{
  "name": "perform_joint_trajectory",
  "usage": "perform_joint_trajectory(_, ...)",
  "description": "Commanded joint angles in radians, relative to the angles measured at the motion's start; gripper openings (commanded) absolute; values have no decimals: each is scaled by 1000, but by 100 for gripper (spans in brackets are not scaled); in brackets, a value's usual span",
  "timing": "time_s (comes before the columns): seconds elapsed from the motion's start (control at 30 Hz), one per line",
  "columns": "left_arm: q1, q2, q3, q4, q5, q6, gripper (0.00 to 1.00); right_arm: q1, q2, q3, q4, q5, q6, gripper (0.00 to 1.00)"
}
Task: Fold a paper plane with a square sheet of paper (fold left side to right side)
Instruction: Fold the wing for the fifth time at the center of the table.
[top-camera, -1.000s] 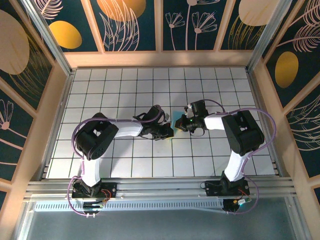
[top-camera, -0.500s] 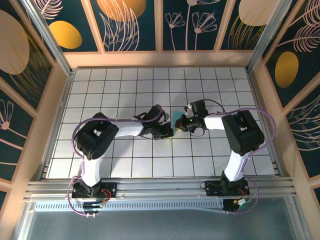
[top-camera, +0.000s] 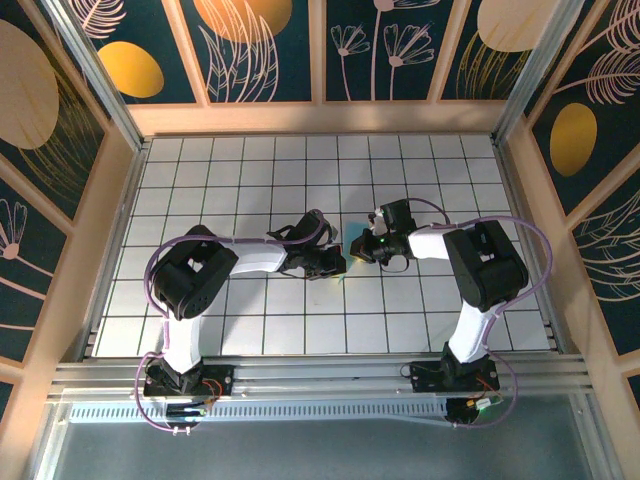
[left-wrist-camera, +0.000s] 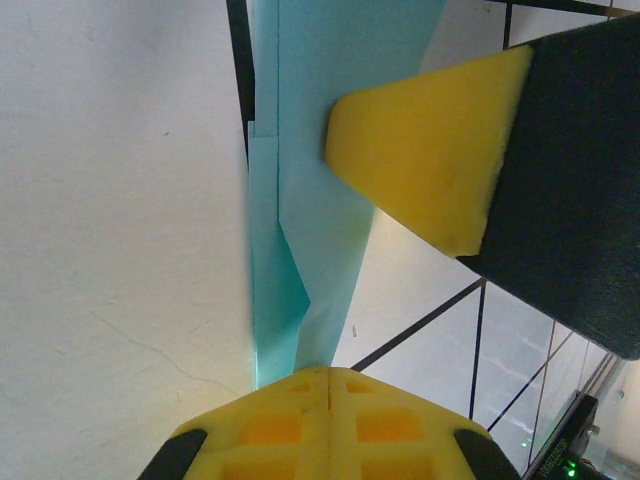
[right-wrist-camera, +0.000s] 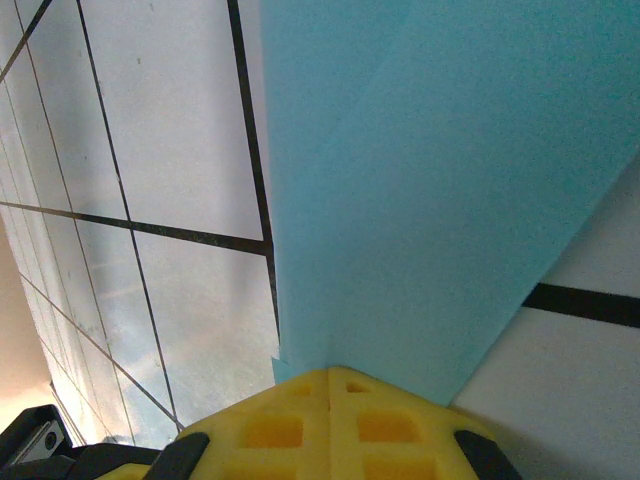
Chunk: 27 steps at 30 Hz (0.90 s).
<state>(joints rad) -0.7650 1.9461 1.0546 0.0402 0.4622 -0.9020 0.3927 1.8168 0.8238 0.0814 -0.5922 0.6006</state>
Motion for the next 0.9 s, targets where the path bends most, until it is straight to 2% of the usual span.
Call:
perform_joint_trajectory(0.0,-2,27,-14,-40,-8,8,0,2,63,-21,-112,114,-32,0)
perform_joint_trajectory(0.57,-10,55,-13,-91,-58,26,0,3,49,-9,-108,104,-39,0)
perform_joint_trajectory(0.87,-19,84,-12,-123,-101,33,0,-4,-89,22,-57,62,-64,0)
